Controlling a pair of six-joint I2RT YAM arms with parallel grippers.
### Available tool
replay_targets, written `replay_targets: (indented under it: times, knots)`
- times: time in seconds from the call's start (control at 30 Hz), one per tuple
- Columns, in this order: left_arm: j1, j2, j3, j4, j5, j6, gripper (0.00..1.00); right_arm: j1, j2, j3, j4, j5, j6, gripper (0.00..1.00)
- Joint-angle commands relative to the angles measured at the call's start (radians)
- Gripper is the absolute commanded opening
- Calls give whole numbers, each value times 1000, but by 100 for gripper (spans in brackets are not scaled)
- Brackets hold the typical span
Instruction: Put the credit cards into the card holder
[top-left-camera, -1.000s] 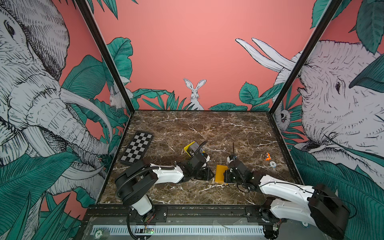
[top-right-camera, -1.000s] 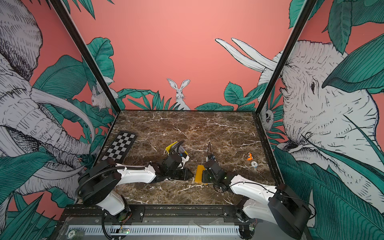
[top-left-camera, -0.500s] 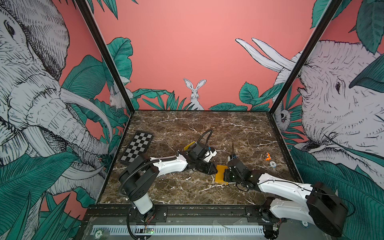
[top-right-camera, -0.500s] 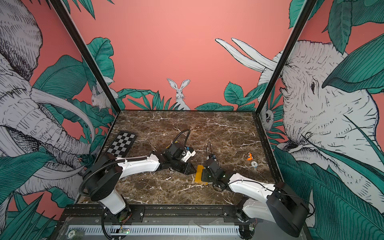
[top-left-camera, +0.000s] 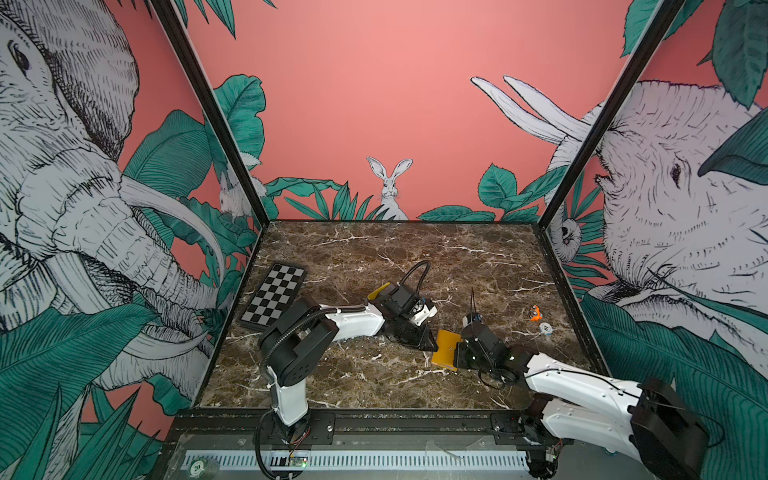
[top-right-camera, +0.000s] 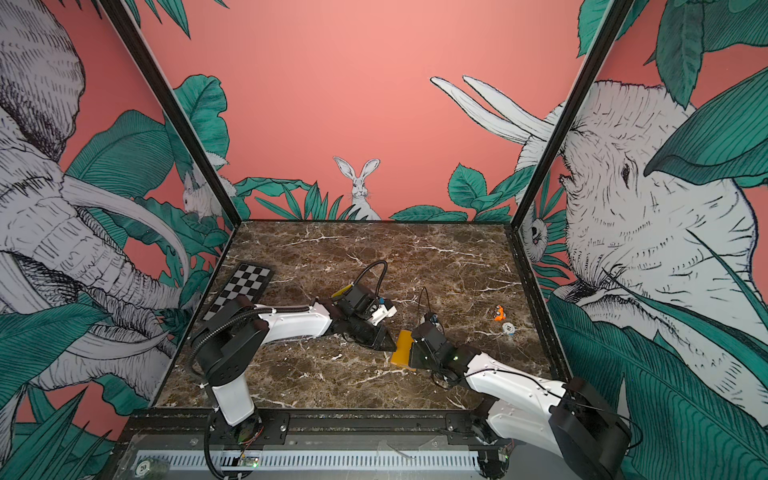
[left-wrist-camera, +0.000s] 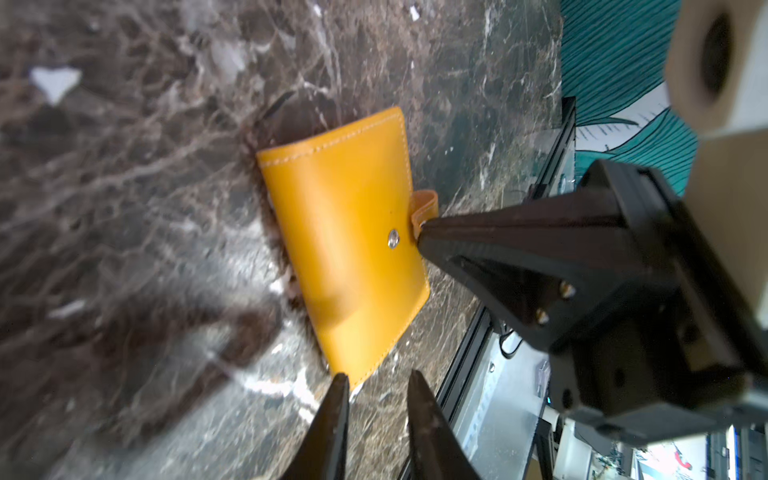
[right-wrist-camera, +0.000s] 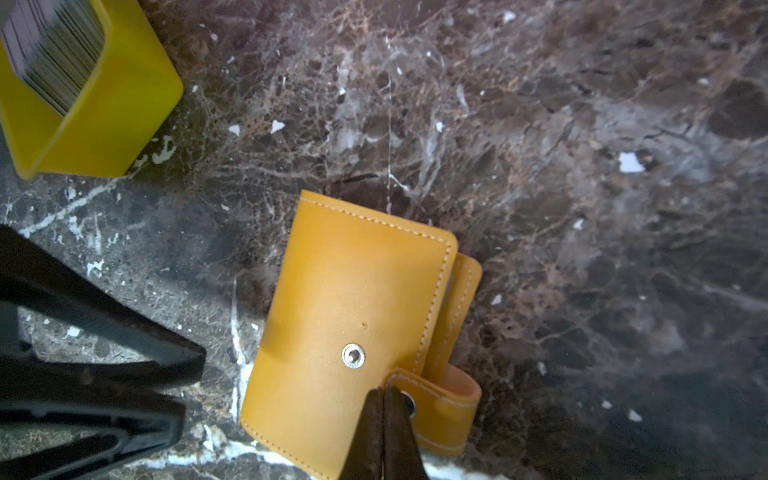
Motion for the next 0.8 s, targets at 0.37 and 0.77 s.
replay_targets:
  times: [0.37, 0.77]
  knots:
    - [-2, 101, 229, -272, 48, 200, 26, -19, -67, -32, -54, 6, 32, 0]
    - [-2, 105, 212, -232, 38, 123, 26, -112, -20, -24, -69, -21, 1, 0]
